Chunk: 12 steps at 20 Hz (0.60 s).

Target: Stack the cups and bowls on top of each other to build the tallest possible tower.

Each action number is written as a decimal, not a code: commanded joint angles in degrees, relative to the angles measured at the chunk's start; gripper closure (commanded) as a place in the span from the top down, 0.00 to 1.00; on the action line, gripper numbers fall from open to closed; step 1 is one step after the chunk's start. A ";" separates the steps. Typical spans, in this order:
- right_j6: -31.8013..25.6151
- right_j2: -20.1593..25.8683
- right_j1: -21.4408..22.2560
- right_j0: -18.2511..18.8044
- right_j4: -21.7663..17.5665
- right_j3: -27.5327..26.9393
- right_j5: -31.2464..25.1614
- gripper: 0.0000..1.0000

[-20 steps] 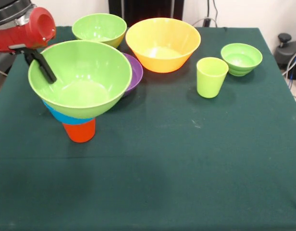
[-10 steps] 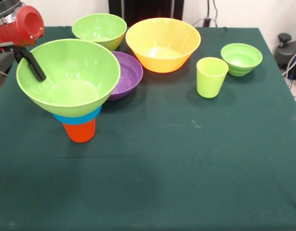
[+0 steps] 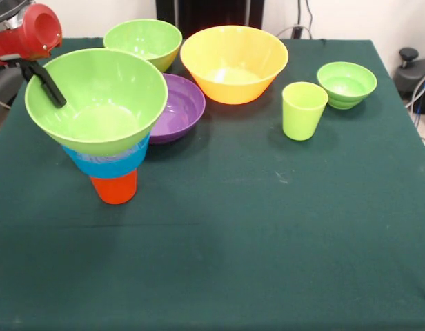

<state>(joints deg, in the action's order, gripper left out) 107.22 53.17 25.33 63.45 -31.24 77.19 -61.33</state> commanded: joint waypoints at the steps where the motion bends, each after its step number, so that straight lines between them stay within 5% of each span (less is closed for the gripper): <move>1: -14.19 -1.87 2.45 0.01 -3.75 7.21 2.85 0.00; 12: -12.37 -1.82 4.46 2.57 -6.30 14.74 7.97 0.00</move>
<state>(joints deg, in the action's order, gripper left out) 107.22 53.17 29.04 67.13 -31.94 86.26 -58.05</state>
